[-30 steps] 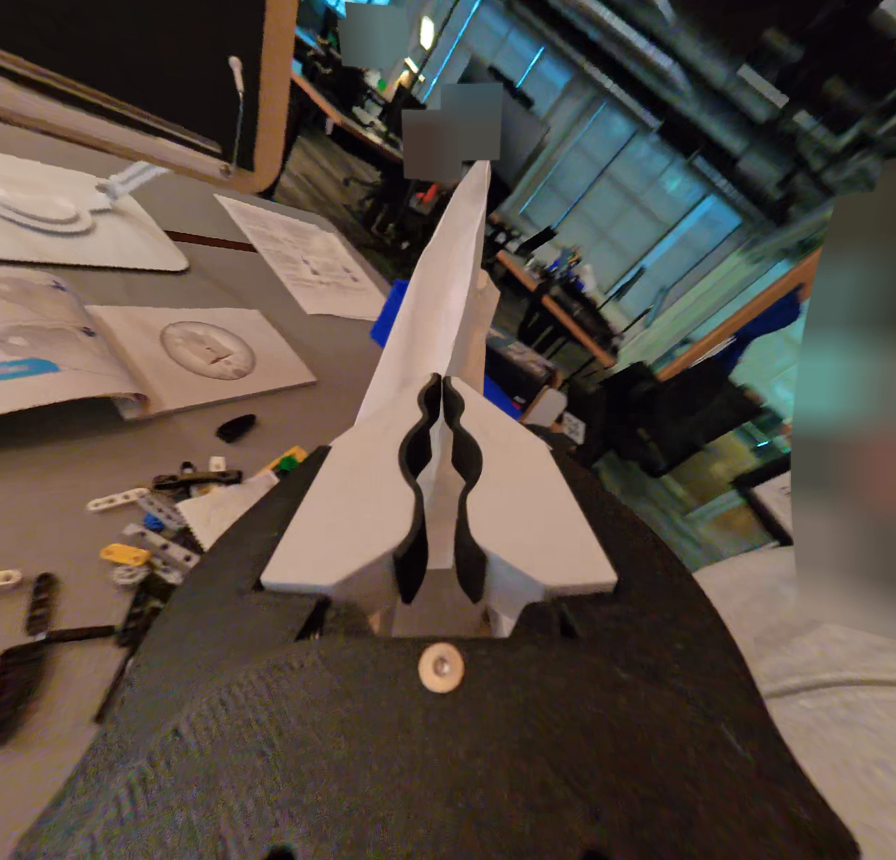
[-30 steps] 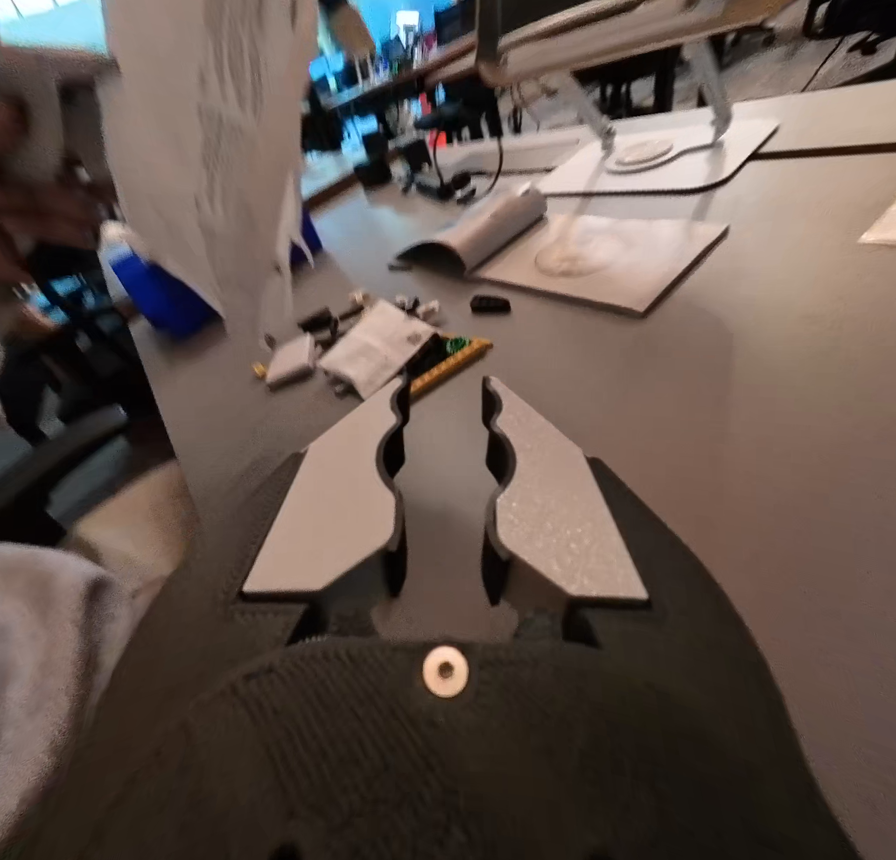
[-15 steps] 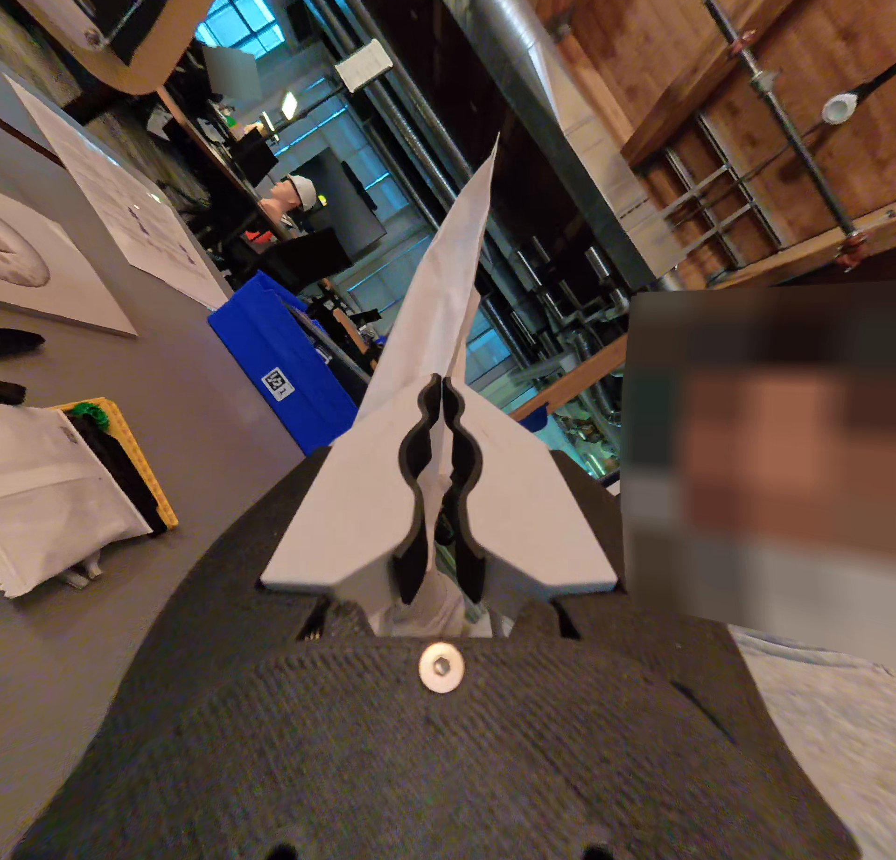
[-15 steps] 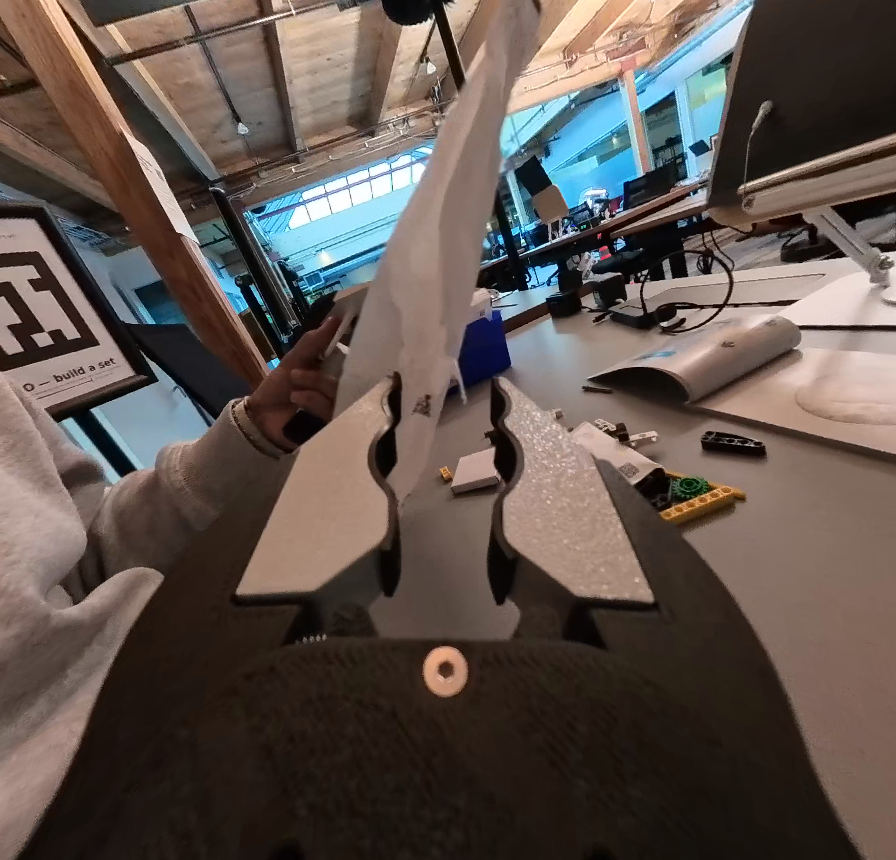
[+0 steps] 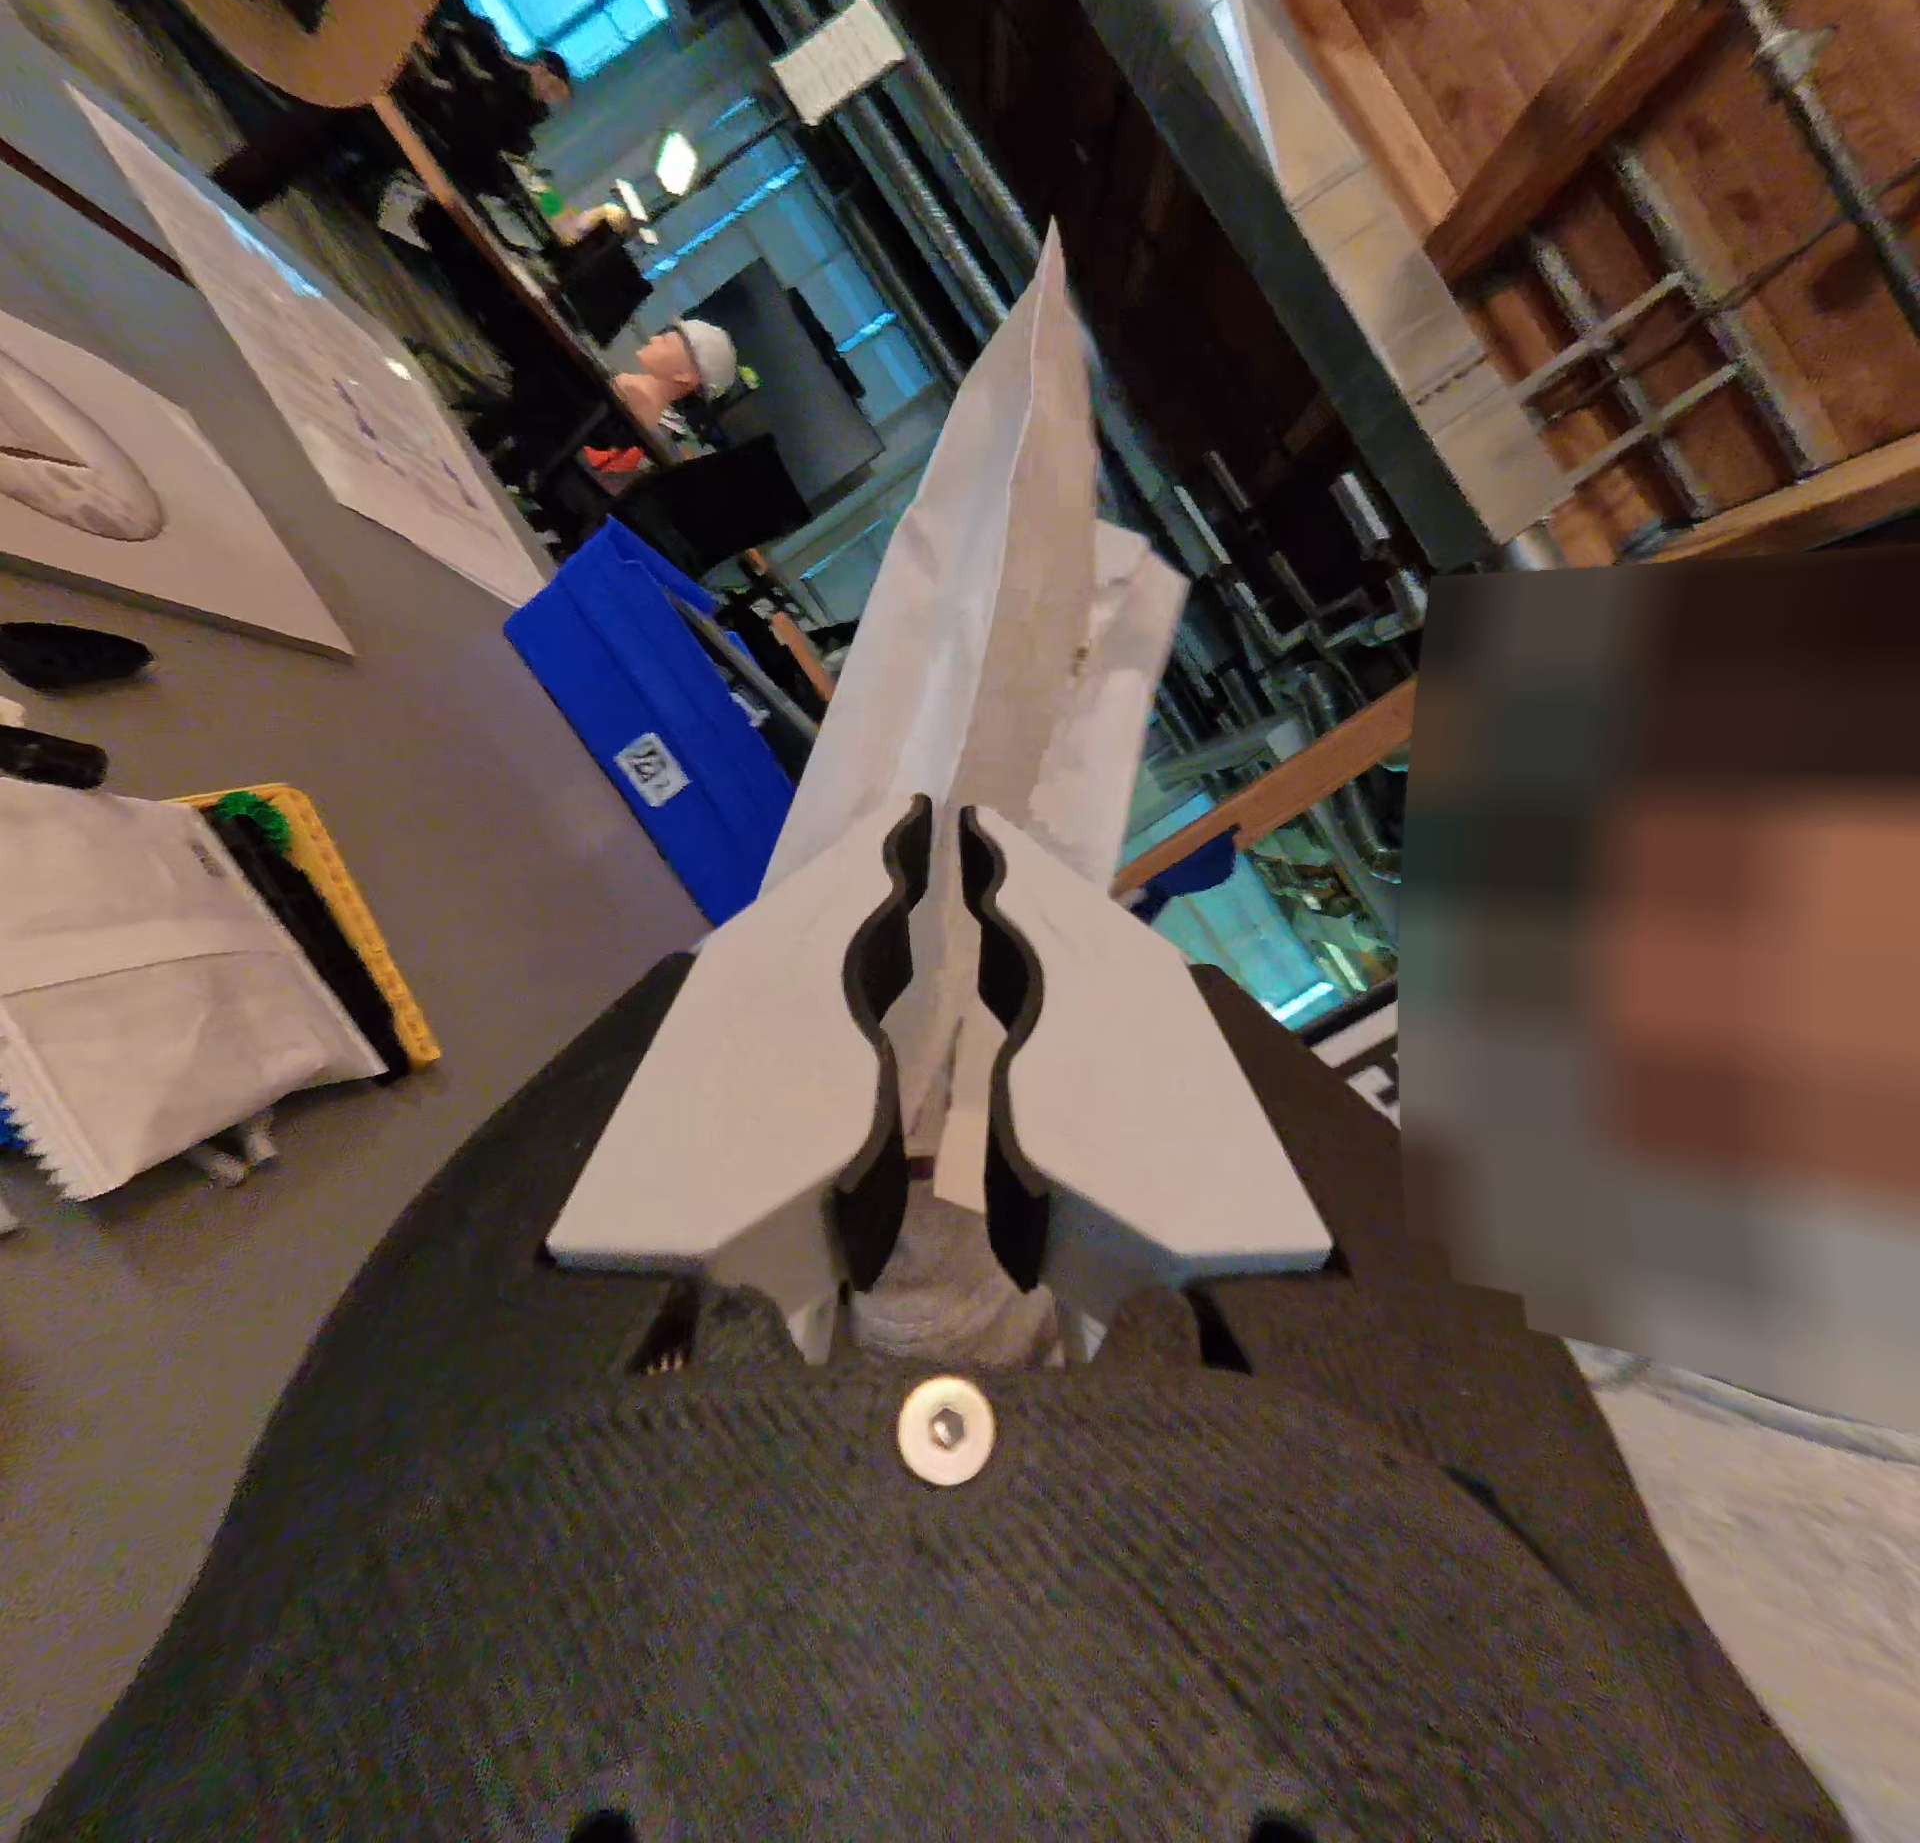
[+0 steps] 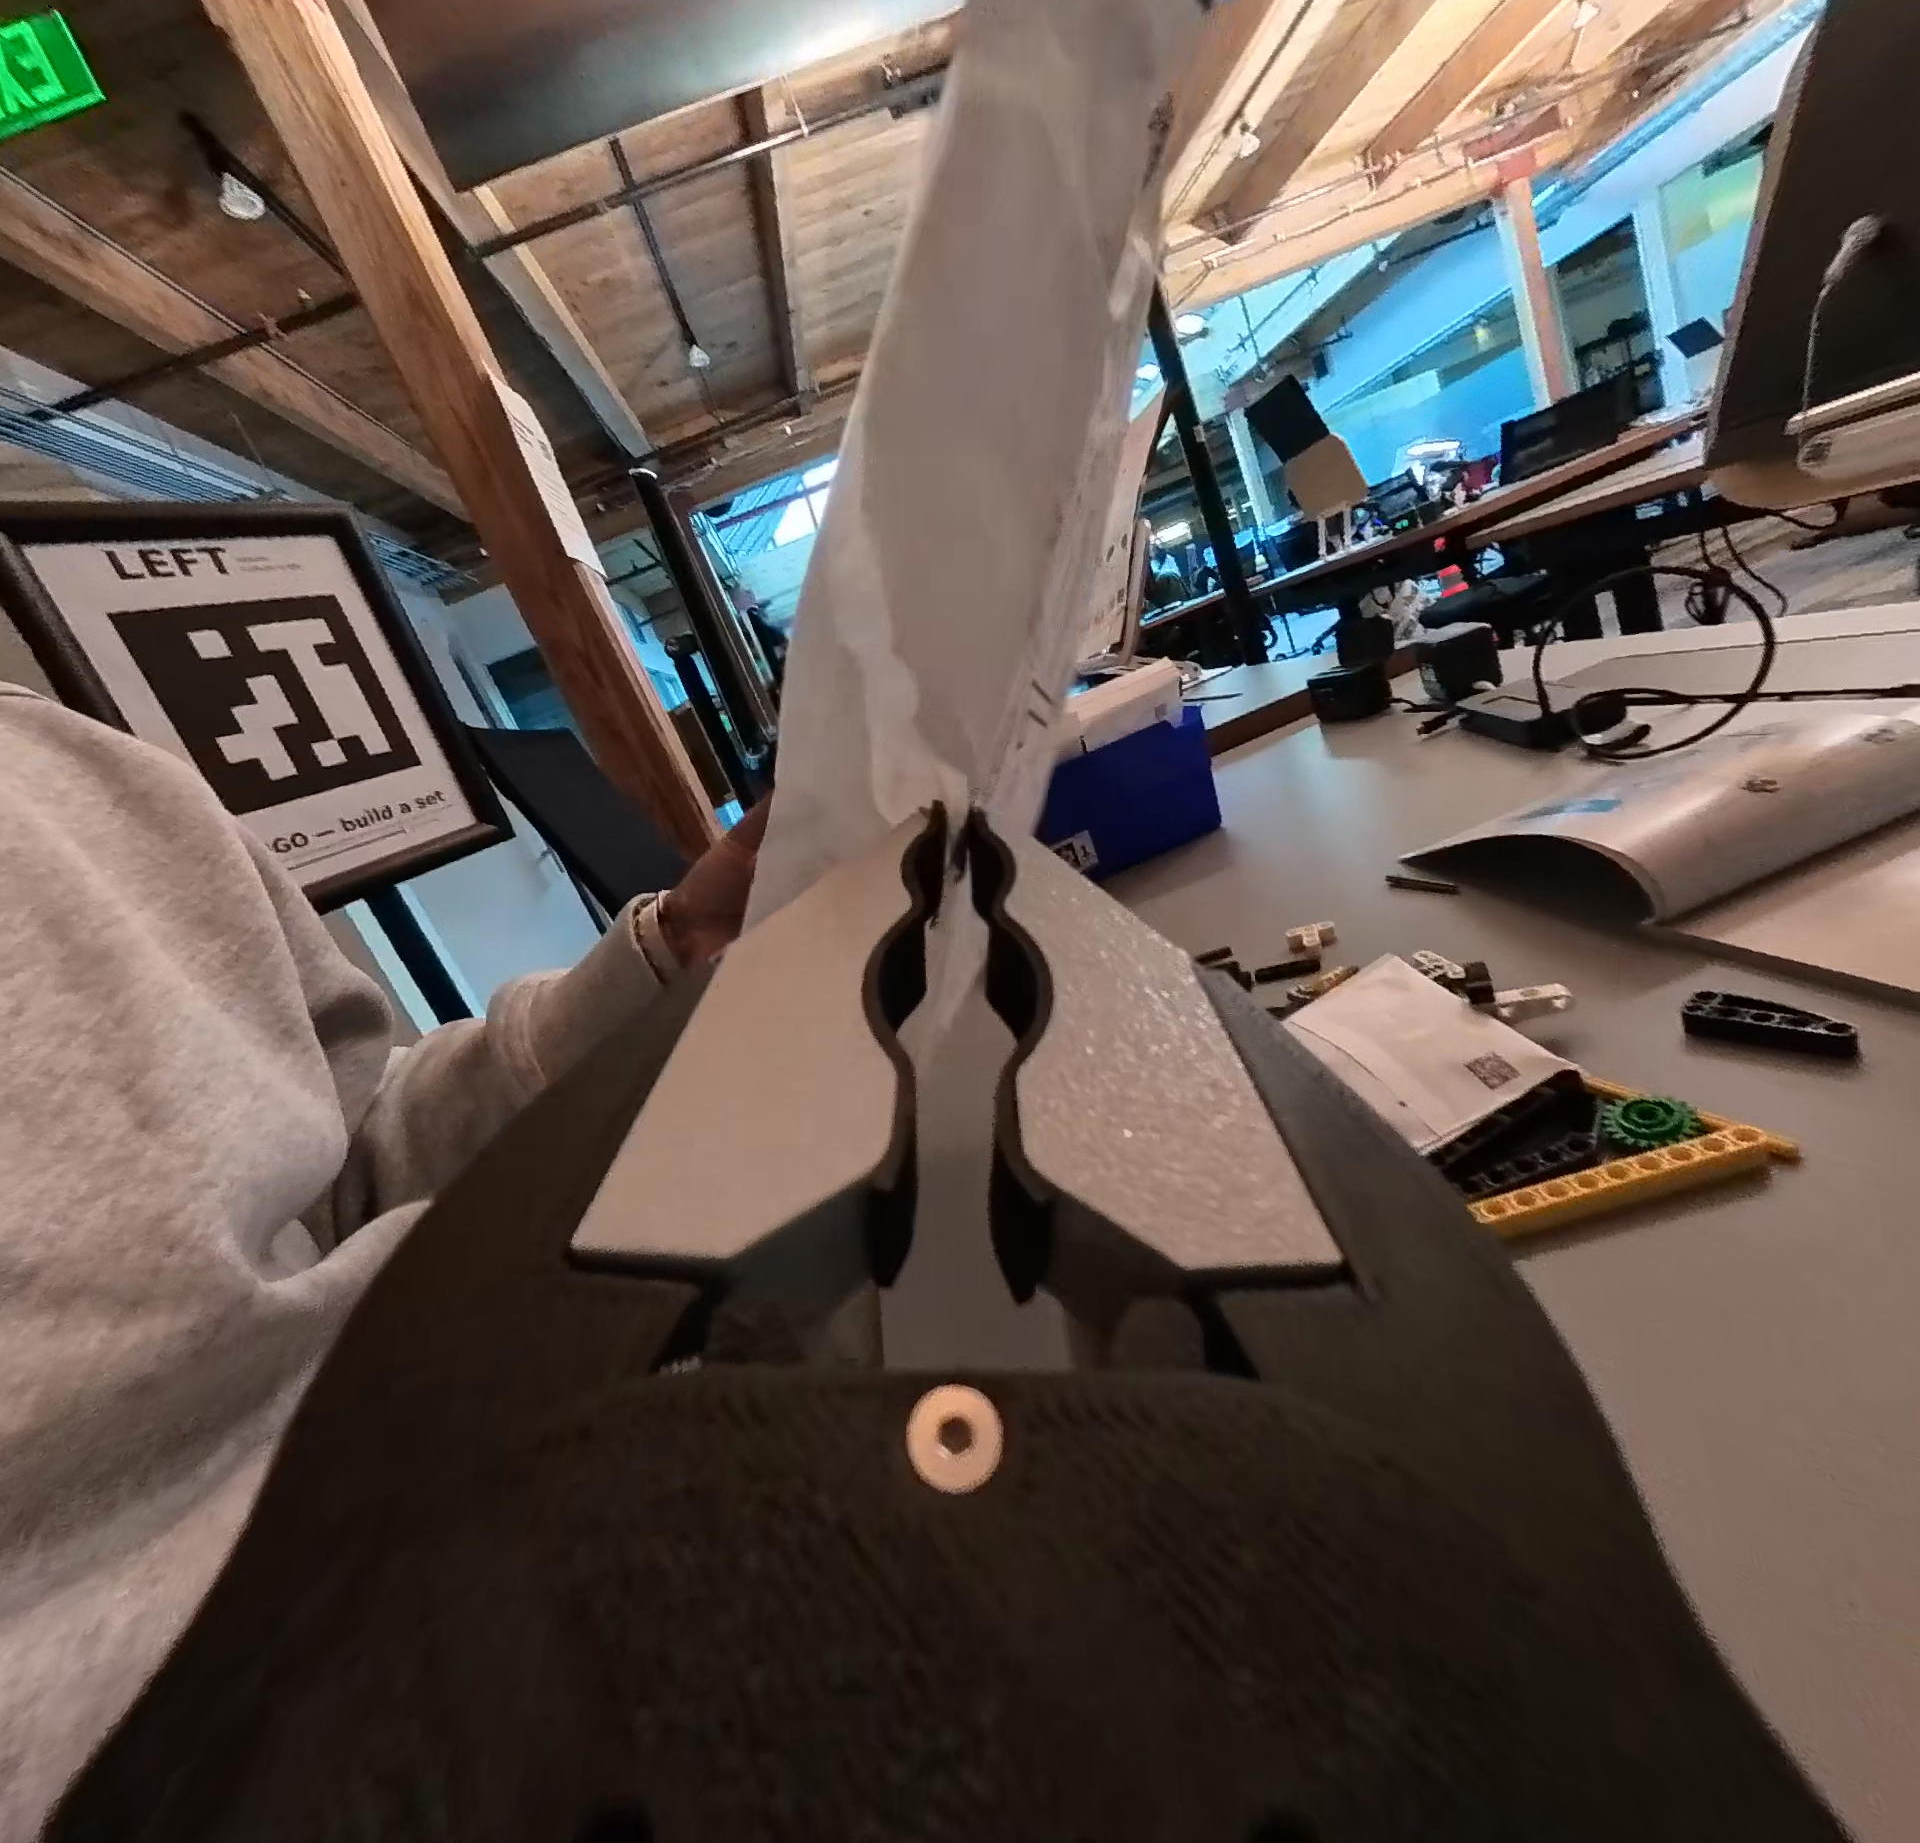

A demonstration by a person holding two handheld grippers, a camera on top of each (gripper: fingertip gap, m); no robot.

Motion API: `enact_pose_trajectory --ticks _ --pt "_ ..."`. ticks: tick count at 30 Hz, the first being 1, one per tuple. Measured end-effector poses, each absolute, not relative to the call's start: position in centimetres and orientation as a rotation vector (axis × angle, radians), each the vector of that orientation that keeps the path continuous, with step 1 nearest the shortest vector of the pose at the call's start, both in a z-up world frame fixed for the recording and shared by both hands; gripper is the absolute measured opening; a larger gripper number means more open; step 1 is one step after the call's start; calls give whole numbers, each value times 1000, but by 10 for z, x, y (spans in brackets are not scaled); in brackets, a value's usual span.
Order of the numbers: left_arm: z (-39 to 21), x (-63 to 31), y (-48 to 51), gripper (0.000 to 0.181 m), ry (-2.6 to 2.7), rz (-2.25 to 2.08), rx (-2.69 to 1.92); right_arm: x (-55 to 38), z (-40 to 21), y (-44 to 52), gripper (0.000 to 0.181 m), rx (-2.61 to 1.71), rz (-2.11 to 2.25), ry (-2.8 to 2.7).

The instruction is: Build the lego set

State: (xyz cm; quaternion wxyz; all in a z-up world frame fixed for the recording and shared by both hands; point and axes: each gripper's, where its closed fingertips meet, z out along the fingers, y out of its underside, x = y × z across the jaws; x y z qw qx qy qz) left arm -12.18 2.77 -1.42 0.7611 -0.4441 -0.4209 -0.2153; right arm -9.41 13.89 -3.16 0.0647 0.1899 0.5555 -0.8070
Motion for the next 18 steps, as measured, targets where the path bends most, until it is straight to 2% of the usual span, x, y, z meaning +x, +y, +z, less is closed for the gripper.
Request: enact_pose_trajectory --ticks 1,2,5,13,18 --pt "-21 -127 25 12 -966 -406 -989 -96 -31 141 1 591 -2444 1673" --pt "-28 -135 21 34 -1030 -317 -1012 -99 -31 143 1 622 -2458 1676" --pt "-32 -140 12 50 -1087 -27 -1145 -105 -31 149 0 678 -2487 1673" --pt "-1 -85 109 53 -777 157 -1536 -102 -36 135 0 692 -2452 1786" --pt "-18 -89 122 11 -805 231 -1593 -85 -38 112 1 595 -2431 1914"
